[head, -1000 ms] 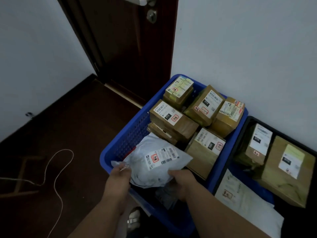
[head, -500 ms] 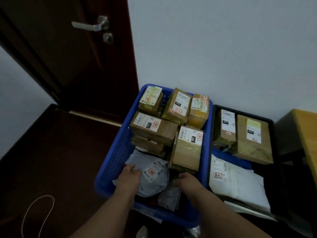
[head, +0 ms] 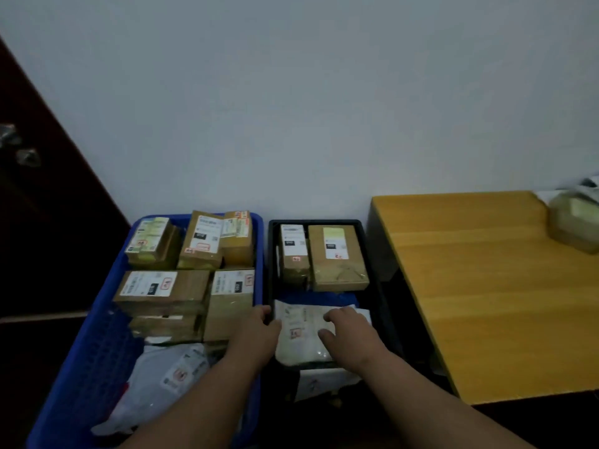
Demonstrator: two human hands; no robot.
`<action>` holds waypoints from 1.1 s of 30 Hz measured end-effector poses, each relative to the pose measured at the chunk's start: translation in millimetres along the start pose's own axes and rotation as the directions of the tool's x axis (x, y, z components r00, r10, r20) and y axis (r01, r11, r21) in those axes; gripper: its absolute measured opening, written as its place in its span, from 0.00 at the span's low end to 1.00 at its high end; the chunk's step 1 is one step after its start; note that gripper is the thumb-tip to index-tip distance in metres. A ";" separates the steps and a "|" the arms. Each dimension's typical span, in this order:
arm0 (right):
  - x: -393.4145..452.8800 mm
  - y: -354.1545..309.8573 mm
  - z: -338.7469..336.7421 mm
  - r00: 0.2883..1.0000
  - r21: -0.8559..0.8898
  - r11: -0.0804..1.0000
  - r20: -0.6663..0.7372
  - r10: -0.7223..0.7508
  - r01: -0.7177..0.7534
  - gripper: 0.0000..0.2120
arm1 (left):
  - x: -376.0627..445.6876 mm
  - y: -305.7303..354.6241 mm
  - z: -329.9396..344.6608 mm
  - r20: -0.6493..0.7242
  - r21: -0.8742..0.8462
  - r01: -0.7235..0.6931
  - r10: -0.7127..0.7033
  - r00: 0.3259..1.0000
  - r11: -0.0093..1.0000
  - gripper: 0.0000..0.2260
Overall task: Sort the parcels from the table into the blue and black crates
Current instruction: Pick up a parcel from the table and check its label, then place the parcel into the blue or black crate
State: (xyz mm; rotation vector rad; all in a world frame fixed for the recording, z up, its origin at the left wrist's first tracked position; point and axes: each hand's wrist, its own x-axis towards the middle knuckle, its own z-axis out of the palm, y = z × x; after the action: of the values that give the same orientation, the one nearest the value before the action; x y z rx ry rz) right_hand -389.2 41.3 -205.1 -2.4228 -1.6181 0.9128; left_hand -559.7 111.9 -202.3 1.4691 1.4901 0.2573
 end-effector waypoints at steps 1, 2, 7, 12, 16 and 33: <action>-6.8 21.8 -11.5 1.000 -0.026 1.000 -0.013 -0.001 0.001 0.23 | -4.5 13.8 19.4 0.013 0.035 -0.022 0.021 1.000 0.999 0.20; -13.4 44.7 -21.9 0.999 -0.049 0.999 -0.032 0.002 -0.003 0.22 | -7.9 25.8 40.1 0.024 0.076 -0.045 0.044 0.999 0.996 0.20; -54.1 160.3 -66.3 0.991 -0.107 0.990 -0.111 0.080 -0.092 0.21 | -28.2 86.2 143.6 0.152 0.282 -0.162 0.122 0.981 0.946 0.21; -79.4 262.3 -113.4 0.985 -0.029 0.987 -0.076 0.155 -0.158 0.22 | -40.4 144.9 225.1 0.238 0.429 -0.302 0.216 0.947 0.851 0.21; -79.2 315.9 -128.6 0.962 0.019 0.969 -0.116 0.248 -0.247 0.22 | -33.1 181.2 276.6 0.263 0.494 -0.369 0.269 0.927 0.787 0.22; -13.5 526.6 -249.8 0.836 0.050 0.863 -0.228 0.500 -0.502 0.22 | 60.3 340.5 463.9 0.454 0.644 -0.536 0.291 0.842 0.546 0.21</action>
State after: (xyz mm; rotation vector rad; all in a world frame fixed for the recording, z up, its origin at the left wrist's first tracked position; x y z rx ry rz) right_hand 165.5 -138.2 -198.5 -2.8921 -0.9191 0.6247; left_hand 12.8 28.8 -210.0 2.4339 0.9784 -0.3648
